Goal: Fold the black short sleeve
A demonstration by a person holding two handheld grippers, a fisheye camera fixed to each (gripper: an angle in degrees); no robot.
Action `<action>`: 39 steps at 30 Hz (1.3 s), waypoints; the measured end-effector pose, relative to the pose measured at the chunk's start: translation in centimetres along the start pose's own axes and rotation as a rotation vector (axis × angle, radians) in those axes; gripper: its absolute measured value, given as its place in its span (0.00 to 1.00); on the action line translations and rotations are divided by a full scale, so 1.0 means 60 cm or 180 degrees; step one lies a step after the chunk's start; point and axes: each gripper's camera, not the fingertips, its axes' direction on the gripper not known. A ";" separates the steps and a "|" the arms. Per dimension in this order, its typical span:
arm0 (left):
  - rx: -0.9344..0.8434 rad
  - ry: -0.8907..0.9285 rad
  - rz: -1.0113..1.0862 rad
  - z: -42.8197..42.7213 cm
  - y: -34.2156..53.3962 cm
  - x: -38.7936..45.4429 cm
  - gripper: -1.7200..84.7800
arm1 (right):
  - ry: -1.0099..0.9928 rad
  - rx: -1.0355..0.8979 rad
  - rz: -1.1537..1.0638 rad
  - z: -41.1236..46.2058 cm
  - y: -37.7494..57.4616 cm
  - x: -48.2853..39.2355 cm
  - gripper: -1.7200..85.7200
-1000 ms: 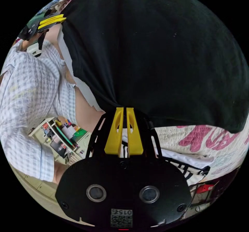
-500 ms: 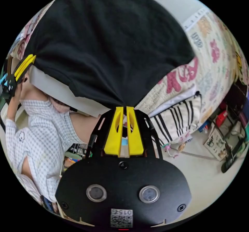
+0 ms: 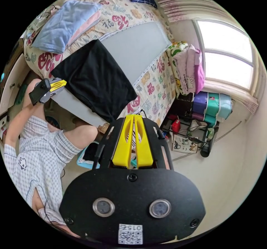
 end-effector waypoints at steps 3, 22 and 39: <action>0.0174 0.0052 -0.0051 -0.043 0.013 -0.029 0.01 | 0.0039 0.0262 0.0184 0.004 0.039 -0.002 0.01; 0.0579 0.1063 -0.1273 0.067 -0.120 -0.357 0.08 | -0.2510 0.2444 0.0363 0.557 0.170 -0.323 0.07; 0.0357 0.0643 -0.1306 0.215 -0.294 -0.454 0.03 | -0.2901 0.2043 0.0774 0.613 0.071 -0.235 0.04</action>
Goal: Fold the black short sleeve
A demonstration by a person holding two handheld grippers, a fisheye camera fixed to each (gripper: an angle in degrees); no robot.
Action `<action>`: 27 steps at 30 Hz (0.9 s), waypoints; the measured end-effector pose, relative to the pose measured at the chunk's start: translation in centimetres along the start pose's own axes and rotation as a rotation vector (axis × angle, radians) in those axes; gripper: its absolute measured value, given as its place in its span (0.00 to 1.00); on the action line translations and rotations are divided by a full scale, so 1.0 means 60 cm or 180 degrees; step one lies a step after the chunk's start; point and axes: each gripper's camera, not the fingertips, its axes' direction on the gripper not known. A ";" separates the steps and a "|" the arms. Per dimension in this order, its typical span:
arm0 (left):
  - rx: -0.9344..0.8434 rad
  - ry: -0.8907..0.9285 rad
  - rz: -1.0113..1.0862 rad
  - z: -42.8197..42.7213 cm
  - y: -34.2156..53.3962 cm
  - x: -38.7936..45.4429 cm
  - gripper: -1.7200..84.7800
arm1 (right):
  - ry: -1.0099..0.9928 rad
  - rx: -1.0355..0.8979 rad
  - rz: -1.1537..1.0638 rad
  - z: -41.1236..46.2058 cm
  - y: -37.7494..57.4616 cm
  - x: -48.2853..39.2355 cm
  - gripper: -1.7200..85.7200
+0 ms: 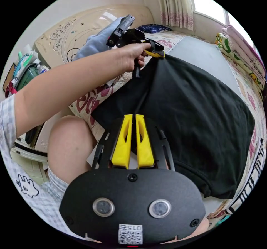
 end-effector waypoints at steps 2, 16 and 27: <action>-0.0029 -0.0140 0.0192 0.004 -0.007 0.015 0.03 | 0.0030 0.0134 -0.0052 -0.042 -0.004 -0.003 0.04; -0.0008 -0.0428 0.0586 -0.010 0.042 0.073 0.09 | 0.0066 -0.0089 -0.0196 -0.232 -0.130 -0.038 0.05; 0.0062 0.1339 0.1590 -0.133 0.371 0.146 0.09 | 0.0085 0.0821 0.1521 -0.627 -0.063 0.200 0.07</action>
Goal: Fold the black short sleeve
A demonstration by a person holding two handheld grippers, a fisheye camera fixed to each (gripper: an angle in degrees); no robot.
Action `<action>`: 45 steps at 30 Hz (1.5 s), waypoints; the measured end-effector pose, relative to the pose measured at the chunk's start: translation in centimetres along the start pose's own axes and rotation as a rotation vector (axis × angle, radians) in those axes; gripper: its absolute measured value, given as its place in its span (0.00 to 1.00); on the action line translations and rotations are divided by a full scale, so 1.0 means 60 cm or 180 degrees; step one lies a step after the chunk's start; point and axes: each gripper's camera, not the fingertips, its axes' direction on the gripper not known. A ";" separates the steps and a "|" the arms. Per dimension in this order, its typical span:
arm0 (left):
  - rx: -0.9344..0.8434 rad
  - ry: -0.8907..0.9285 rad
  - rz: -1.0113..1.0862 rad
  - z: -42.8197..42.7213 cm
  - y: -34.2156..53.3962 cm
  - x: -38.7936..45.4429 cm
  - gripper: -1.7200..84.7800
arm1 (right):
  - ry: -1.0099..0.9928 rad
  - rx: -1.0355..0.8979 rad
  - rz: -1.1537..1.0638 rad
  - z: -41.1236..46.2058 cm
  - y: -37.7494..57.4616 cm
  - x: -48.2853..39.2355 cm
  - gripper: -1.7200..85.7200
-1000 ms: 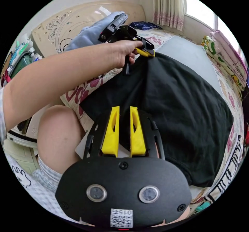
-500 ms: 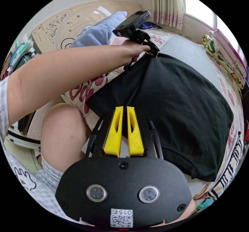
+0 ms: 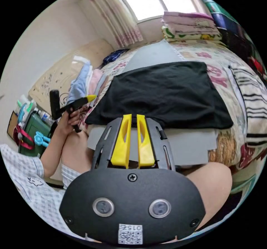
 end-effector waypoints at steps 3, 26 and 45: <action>-0.0212 -0.0076 0.0241 0.031 -0.004 0.029 0.09 | 0.0010 0.0192 0.0285 -0.080 -0.035 0.028 0.08; -0.1073 -0.0491 0.0728 0.606 -0.436 0.234 0.10 | -0.0264 -0.0404 0.0413 -0.326 -0.421 0.019 0.14; -0.1093 -0.0750 0.0244 0.944 -0.503 0.134 0.05 | 0.0034 -0.0545 0.0251 -0.429 -0.374 -0.241 0.05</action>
